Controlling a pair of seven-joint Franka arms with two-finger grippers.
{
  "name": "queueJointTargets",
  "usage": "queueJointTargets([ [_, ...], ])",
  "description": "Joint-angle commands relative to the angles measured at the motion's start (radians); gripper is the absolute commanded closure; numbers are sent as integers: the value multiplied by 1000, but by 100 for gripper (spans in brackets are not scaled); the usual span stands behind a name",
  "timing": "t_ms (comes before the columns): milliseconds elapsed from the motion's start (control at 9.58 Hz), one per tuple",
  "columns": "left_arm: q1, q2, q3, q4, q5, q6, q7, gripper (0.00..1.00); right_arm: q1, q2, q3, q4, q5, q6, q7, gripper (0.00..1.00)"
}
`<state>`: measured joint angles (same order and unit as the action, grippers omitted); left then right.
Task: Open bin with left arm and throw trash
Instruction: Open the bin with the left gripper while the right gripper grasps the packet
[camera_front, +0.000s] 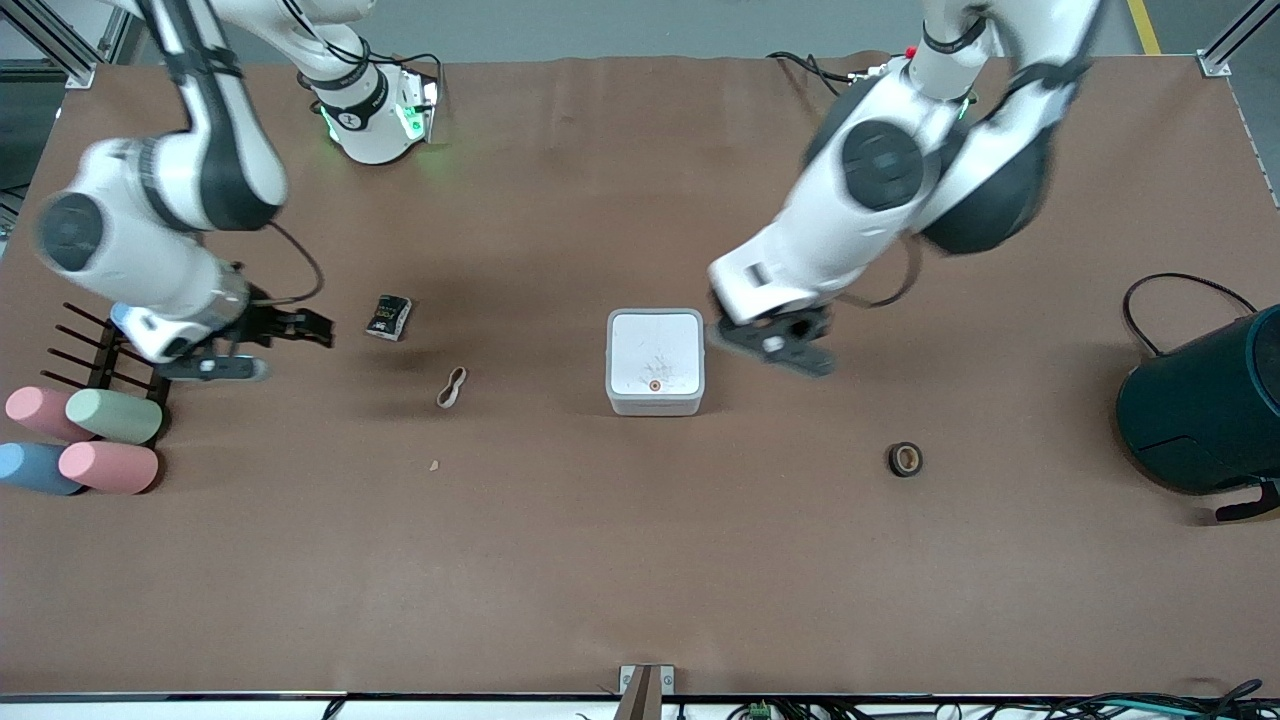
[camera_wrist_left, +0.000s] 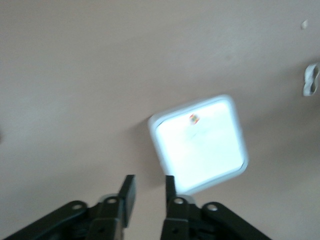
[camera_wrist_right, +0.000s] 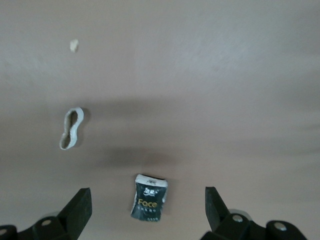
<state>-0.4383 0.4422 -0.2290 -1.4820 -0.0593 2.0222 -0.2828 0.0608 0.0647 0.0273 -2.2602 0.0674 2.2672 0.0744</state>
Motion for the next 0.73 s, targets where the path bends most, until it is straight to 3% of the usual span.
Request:
queueJointTargets([
  [0,-74,125,13,57,103,73,-89,100,36,33,-3,-212,14,296,25,0],
  [209,-91,215,5,57,182,90,-240,100,65,192,-4,-236,14,452,24,0],
  [626,-96,288,2,51,137,176,-285,100,63,185,-3,-234,14,281,25,0],
])
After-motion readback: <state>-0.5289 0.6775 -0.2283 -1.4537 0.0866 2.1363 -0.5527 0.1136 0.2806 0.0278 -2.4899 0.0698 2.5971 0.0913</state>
